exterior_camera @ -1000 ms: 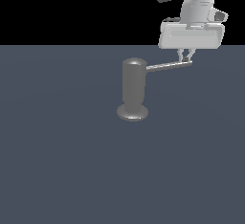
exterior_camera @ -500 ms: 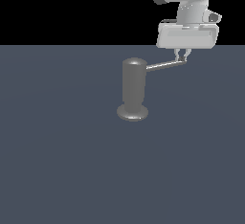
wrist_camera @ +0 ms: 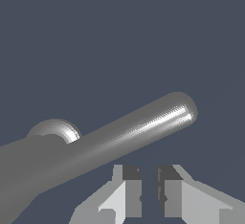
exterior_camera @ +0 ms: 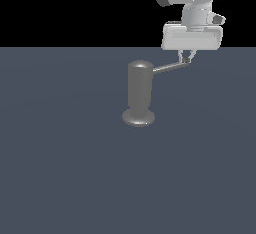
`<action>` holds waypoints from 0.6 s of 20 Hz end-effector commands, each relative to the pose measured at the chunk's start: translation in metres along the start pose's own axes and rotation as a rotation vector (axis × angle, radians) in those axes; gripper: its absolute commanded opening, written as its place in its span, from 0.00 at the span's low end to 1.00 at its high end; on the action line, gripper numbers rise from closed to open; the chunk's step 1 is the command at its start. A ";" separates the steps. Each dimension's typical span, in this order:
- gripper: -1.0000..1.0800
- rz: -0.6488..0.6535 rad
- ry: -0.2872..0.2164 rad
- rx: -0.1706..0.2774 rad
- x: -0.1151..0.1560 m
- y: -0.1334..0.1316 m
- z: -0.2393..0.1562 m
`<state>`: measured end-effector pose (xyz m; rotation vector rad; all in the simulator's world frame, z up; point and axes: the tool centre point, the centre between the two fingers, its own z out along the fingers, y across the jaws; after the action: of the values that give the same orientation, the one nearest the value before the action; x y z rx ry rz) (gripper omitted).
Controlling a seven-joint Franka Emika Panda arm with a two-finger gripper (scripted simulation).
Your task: Turn on the faucet by rotating a designated handle.
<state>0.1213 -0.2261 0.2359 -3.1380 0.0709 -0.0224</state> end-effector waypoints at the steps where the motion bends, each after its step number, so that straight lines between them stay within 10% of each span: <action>1: 0.00 0.002 -0.006 0.000 0.006 0.000 0.009; 12: 0.00 0.008 -0.009 -0.001 0.026 0.000 0.011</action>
<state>0.1463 -0.2257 0.2369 -3.1393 0.0769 -0.0268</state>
